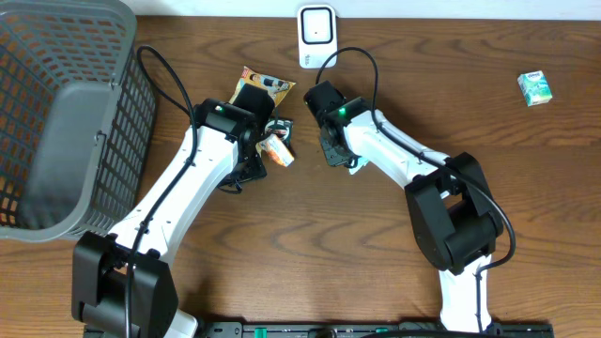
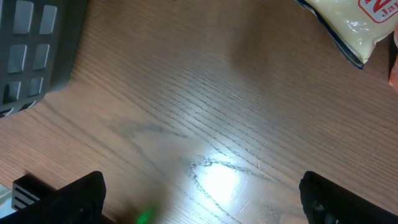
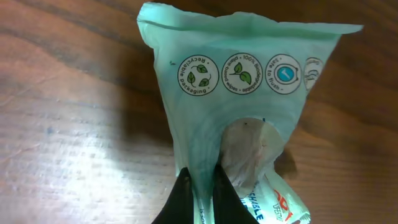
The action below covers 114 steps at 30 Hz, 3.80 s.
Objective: Scan the item barcode
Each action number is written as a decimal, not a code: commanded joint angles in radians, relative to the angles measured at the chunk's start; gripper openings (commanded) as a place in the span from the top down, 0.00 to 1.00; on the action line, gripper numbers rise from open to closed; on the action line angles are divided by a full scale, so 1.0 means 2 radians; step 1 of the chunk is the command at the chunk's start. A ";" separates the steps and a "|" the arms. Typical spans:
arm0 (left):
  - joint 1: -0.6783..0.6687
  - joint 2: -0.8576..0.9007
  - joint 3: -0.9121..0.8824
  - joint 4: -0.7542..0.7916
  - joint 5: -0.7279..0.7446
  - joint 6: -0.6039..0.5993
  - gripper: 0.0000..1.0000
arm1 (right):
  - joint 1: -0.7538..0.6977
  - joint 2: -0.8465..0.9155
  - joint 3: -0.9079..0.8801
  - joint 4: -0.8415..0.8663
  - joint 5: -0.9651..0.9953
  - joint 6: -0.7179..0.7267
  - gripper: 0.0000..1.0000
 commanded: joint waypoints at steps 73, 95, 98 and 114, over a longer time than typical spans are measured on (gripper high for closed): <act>0.002 -0.003 -0.003 -0.003 -0.008 -0.004 0.02 | -0.152 0.031 0.119 -0.105 -0.282 -0.072 0.99; 0.002 -0.003 -0.003 -0.003 -0.008 -0.004 0.02 | 0.027 0.021 0.057 -0.132 0.338 0.136 0.99; 0.002 -0.003 -0.003 -0.003 -0.008 -0.004 0.02 | 0.034 0.039 0.057 -0.131 0.323 0.137 0.99; 0.002 -0.003 -0.003 -0.003 -0.008 -0.004 0.02 | 0.064 0.047 0.057 -0.134 0.192 0.135 0.61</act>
